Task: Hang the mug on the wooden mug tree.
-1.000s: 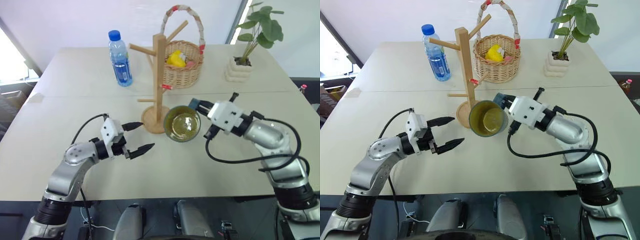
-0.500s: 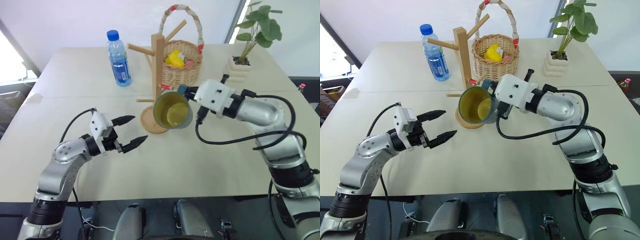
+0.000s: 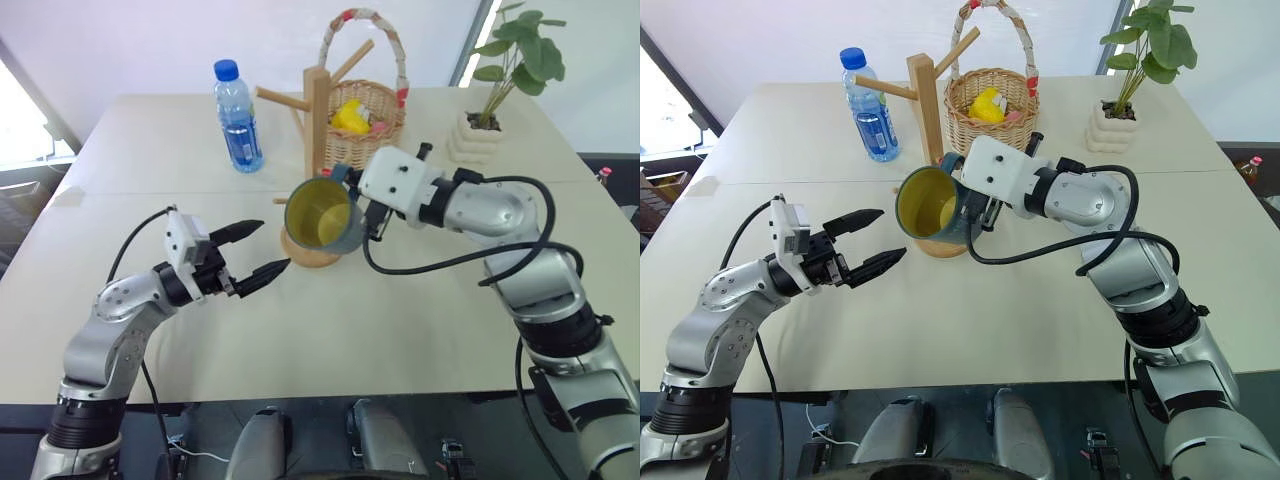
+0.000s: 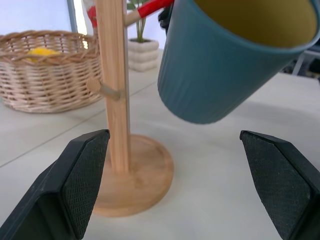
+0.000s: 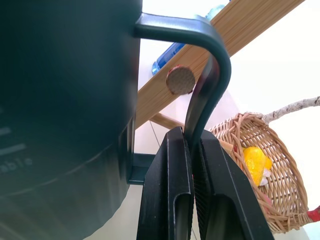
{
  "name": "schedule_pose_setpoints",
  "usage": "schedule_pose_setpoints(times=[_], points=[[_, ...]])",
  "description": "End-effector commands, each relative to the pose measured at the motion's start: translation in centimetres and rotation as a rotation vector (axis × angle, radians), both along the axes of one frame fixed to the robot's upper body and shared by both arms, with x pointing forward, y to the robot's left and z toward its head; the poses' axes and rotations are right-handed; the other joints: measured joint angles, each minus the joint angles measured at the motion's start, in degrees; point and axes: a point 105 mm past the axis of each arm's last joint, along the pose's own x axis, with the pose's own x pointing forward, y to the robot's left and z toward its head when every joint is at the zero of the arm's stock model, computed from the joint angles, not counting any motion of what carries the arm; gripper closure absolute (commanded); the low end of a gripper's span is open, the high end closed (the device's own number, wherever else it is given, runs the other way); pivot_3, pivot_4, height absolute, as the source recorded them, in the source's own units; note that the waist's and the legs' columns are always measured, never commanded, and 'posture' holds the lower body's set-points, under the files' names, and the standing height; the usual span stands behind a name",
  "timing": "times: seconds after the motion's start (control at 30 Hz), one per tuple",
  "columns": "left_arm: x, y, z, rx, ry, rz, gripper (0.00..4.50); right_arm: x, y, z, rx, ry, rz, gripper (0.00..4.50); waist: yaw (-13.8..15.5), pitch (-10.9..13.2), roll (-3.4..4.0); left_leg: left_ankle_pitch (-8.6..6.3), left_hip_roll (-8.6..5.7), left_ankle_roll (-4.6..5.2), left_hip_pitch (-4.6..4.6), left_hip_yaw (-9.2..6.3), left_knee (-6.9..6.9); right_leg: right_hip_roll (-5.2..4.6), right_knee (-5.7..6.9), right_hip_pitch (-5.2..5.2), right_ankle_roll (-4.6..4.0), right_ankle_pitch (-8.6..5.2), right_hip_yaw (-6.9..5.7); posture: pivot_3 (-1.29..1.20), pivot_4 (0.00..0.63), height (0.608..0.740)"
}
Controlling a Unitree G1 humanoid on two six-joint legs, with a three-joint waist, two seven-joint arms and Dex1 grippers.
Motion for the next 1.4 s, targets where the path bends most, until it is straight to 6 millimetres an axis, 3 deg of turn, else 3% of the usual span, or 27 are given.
schedule_pose_setpoints(times=[0.03,0.33,0.37,0.4,0.53,0.73,0.9,1.0,1.17,1.3,1.4], points=[[-0.7,-0.3,2.5,-0.043,-0.065,-0.042,0.00,0.0,0.6,1.5,0.015,-0.060,-0.007,4.47,0.0,0.0,0.00,0.00,0.00,0.00,0.00,0.00,-0.01,0.00,0.00,0.00,0.00,0.00,0.00,0.00,0.150,0.740],[-0.8,-0.4,3.2,-0.062,-0.067,-0.049,0.00,0.3,1.0,1.0,0.019,-0.038,-0.008,4.47,0.0,0.0,0.00,0.00,-0.01,0.00,-0.02,0.00,-0.02,0.00,-0.01,-0.02,0.00,0.00,0.00,0.00,0.150,0.740],[-0.8,-0.4,3.2,-0.062,-0.068,-0.048,0.00,0.3,1.0,1.0,0.020,-0.037,-0.008,3.83,0.0,0.0,0.00,0.00,-0.01,0.00,-0.02,0.00,-0.02,0.01,-0.01,-0.02,0.00,0.00,0.00,0.00,0.150,0.740],[-0.8,-0.4,3.3,-0.062,-0.069,-0.048,0.00,0.3,1.0,1.0,0.018,-0.040,-0.009,3.60,0.0,0.0,0.00,0.00,-0.01,0.00,-0.02,0.00,-0.02,0.01,-0.01,-0.02,0.00,0.00,0.00,0.00,0.150,0.740],[-0.7,-0.4,3.3,-0.062,-0.071,-0.046,0.00,0.4,0.9,1.2,0.012,-0.060,-0.017,1.70,0.0,0.0,0.00,0.00,-0.01,0.00,-0.01,0.01,-0.02,0.01,-0.01,-0.02,0.00,0.00,0.00,0.00,0.150,0.740],[-0.6,-0.4,3.3,-0.061,-0.074,-0.041,0.00,0.3,-0.7,2.1,-0.006,-0.101,-0.042,1.70,0.0,0.0,0.00,0.00,-0.01,0.00,-0.02,0.01,-0.03,0.01,-0.01,-0.02,0.00,0.00,0.00,0.00,0.150,0.740],[0.1,1.0,3.1,-0.087,-0.043,0.034,0.00,-1.3,-5.2,3.1,0.055,-0.087,-0.035,1.70,0.3,0.0,-0.08,0.00,-0.02,0.00,-0.07,-0.01,-0.03,0.00,-0.10,0.02,0.00,0.00,-0.03,0.00,0.150,0.740],[0.9,3.0,2.3,-0.097,0.004,0.140,0.00,-2.0,-8.3,1.8,0.209,0.006,-0.058,1.70,0.2,0.0,-0.11,-0.01,-0.02,0.01,-0.06,-0.01,-0.04,-0.01,-0.18,0.08,0.01,0.00,-0.03,0.00,0.150,0.740],[2.5,7.8,-0.7,-0.084,0.059,0.429,0.00,-1.9,-13.5,-4.0,0.510,0.182,-0.220,1.70,0.0,0.0,-0.14,-0.01,0.03,0.01,0.08,0.01,-0.14,0.05,-0.12,0.13,0.01,0.00,0.00,0.00,0.150,0.740],[2.6,11.2,-4.3,-0.096,0.132,0.623,0.00,-1.1,-15.5,-7.6,0.685,0.217,-0.322,1.70,-0.2,0.0,-0.12,0.00,0.03,0.01,0.14,0.06,-0.08,0.05,0.05,0.08,0.01,0.00,0.04,0.00,0.150,0.740],[1.9,12.3,-6.3,-0.087,0.164,0.694,0.00,-0.6,-16.4,-9.8,0.735,0.232,-0.373,1.70,0.0,0.0,-0.12,0.00,0.03,0.00,0.15,0.05,-0.07,0.05,0.07,0.09,0.01,0.00,0.04,0.00,0.150,0.740]])
